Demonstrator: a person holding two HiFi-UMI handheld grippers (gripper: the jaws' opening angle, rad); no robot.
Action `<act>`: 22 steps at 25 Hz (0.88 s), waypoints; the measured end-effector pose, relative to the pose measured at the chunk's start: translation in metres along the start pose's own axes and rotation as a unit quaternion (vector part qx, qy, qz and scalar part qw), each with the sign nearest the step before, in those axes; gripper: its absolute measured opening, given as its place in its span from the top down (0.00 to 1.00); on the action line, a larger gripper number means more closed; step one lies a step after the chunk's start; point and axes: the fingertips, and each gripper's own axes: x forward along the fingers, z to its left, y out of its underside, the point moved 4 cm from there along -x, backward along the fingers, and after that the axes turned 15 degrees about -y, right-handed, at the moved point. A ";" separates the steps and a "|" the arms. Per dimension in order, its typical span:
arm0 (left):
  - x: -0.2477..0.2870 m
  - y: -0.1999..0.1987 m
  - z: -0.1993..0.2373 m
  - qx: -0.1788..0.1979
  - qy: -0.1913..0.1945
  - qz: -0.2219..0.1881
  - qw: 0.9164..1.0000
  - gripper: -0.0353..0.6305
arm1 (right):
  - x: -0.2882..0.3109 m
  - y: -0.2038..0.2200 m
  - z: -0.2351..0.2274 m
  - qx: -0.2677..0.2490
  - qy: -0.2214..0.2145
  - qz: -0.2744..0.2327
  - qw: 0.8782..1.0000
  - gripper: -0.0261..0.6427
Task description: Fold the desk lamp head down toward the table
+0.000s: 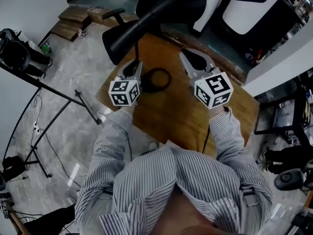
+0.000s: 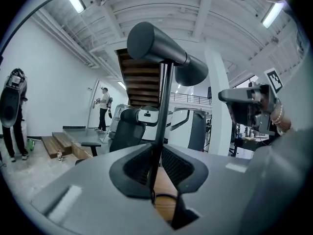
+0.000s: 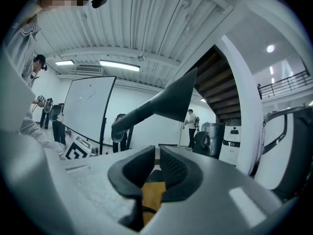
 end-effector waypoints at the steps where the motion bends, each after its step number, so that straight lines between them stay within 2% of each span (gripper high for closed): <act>1: 0.000 0.000 0.000 0.002 0.001 -0.001 1.000 0.84 | 0.000 -0.003 -0.005 -0.006 0.003 0.003 1.000 0.93; 4: -0.001 0.000 0.000 0.005 -0.002 -0.002 1.000 0.85 | -0.001 -0.020 -0.025 -0.029 0.011 0.005 1.000 0.89; 7: -0.001 0.001 0.000 -0.002 -0.005 -0.002 1.000 0.85 | -0.004 -0.042 -0.048 -0.047 0.022 0.000 0.999 0.79; 9: -0.001 0.002 -0.001 -0.002 -0.002 0.002 1.000 0.85 | -0.007 -0.055 -0.059 -0.062 0.024 -0.002 0.998 0.77; 15: 0.000 0.001 0.000 -0.004 0.003 0.004 1.000 0.85 | -0.002 -0.078 -0.064 -0.104 0.007 -0.030 0.994 0.80; 17: 0.000 0.000 0.001 -0.002 0.002 0.006 1.000 0.85 | 0.000 -0.078 -0.063 -0.109 0.001 -0.036 0.993 0.82; 19: -0.001 0.001 0.001 -0.002 0.001 0.007 1.000 0.85 | 0.001 -0.077 -0.060 -0.112 -0.008 -0.041 0.993 0.87; 22: -0.002 0.000 0.002 -0.002 -0.002 0.006 1.000 0.85 | 0.002 -0.077 -0.058 -0.106 -0.016 -0.050 0.993 0.88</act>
